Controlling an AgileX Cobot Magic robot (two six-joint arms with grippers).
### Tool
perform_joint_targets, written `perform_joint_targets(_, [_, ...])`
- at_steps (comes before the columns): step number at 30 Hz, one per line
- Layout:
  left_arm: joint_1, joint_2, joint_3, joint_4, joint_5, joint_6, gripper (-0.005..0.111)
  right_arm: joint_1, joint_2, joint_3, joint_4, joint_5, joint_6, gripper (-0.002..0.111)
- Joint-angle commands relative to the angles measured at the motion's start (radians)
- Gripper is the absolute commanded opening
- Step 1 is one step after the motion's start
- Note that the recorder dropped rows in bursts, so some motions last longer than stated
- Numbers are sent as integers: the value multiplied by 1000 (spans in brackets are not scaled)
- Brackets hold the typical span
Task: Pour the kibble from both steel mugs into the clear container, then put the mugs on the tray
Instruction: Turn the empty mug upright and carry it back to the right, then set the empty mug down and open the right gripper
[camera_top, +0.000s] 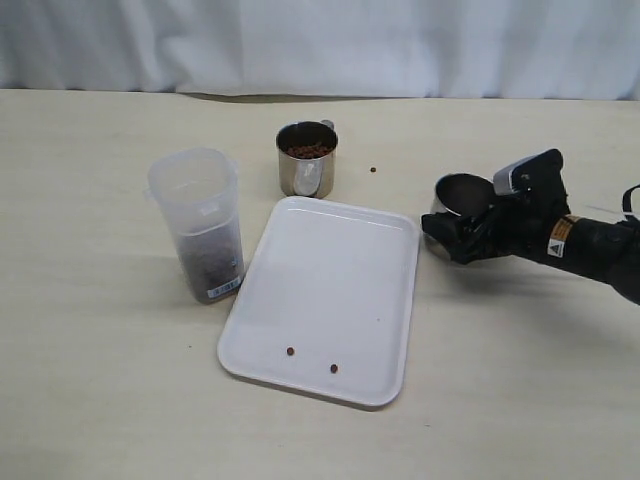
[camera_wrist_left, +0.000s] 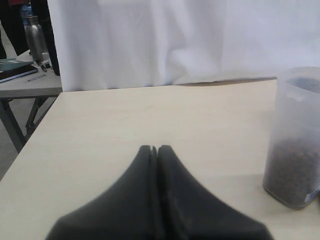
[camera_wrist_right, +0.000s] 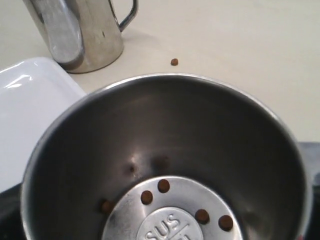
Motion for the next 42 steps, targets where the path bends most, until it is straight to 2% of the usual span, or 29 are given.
perform_joint_targets(1, [2, 1, -6, 0, -12, -2, 0, -7, 34, -3, -7, -54, -4, 11])
perform_joint_targets(4, [2, 1, -6, 0, -12, -2, 0, -7, 25, -3, -30, -71, -4, 29])
perform_joint_targets(9, [2, 1, -6, 0, -12, -2, 0, -7, -12, 1, -30, 35, 13, 74])
perform_joint_targets(11, [2, 1, -6, 0, -12, -2, 0, -7, -42, 3, -28, 81, 38, 84])
perform_joint_targets(14, [2, 1, -6, 0, -12, -2, 0, -7, -96, 3, -30, 153, 122, 88])
perform_joint_targets(18, [2, 1, -6, -2, -12, -2, 0, -7, -184, 30, -39, 245, 180, 88])
perform_joint_targets(27, [2, 1, -6, -2, -12, -2, 0, -7, -390, 151, -47, 244, 183, 88])
perform_joint_targets(29, [2, 1, -6, -2, -12, -2, 0, -7, -445, 180, -40, 244, 240, 87])
perform_joint_targets(31, [2, 1, -6, -2, -12, -2, 0, -7, -517, 218, -40, 244, 291, 83])
perform_joint_targets(33, [2, 1, -6, -2, -12, -2, 0, -7, -599, 265, -40, 244, 306, 71])
perform_joint_targets(35, [2, 1, -6, -2, -12, -2, 0, -7, -679, 316, -36, 244, 306, 52])
perform_joint_targets(39, [2, 1, -6, -2, -12, -2, 0, -7, -868, 445, -13, 244, 288, 6])
perform_joint_targets(42, [2, 1, -6, -2, -12, -2, 0, -7, -1029, 561, 84, 246, 229, 5])
